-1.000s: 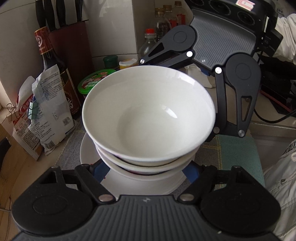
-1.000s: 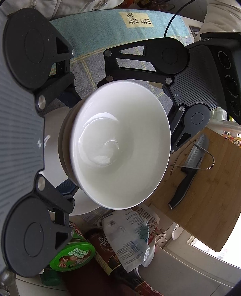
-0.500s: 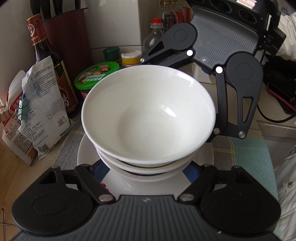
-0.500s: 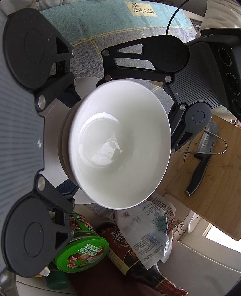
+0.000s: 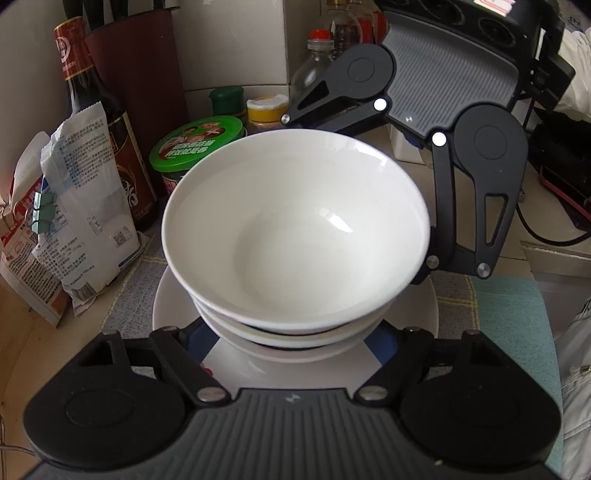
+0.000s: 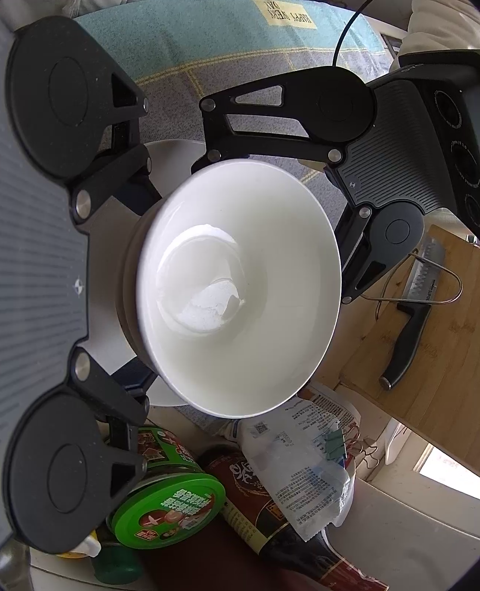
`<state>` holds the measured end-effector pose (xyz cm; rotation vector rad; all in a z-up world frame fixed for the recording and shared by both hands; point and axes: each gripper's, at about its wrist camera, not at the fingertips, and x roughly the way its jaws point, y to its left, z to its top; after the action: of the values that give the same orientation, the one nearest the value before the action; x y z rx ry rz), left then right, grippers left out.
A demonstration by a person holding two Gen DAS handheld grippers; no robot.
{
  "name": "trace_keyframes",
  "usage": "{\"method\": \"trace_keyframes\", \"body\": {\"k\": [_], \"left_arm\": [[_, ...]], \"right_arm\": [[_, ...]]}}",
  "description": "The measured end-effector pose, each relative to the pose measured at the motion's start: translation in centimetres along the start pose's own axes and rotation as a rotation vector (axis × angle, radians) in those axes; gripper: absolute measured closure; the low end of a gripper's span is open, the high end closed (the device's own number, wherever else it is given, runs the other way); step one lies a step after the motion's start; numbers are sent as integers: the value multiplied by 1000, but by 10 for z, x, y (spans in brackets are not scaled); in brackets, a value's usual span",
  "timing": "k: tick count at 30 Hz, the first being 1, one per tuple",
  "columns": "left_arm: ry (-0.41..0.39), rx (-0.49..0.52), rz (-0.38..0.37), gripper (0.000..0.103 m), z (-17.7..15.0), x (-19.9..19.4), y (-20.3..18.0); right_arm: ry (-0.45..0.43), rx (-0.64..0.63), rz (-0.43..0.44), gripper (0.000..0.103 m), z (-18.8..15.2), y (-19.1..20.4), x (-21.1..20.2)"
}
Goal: Organize plates and bowls
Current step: 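Lower the bowls onto the plates and open both grippers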
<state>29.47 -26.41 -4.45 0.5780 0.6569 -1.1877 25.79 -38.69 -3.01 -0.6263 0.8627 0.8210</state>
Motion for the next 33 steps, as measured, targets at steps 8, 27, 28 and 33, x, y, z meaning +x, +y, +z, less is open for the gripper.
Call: {"method": "trace_keyframes", "body": {"k": [8, 27, 28, 33], "left_arm": [[-4, -15, -1, 20, -1, 1, 3], [-182, -136, 241, 6, -24, -56, -21], [-221, -162, 270, 2, -28, -67, -25], [-294, -309, 373, 1, -45, -101, -35]], "right_arm": [[-1, 20, 5, 17, -1, -4, 2], [-32, 48, -91, 1, -4, 11, -11], [-29, 58, -108, 1, -4, 15, -13], [-46, 136, -211, 0, -2, 38, -32]]}}
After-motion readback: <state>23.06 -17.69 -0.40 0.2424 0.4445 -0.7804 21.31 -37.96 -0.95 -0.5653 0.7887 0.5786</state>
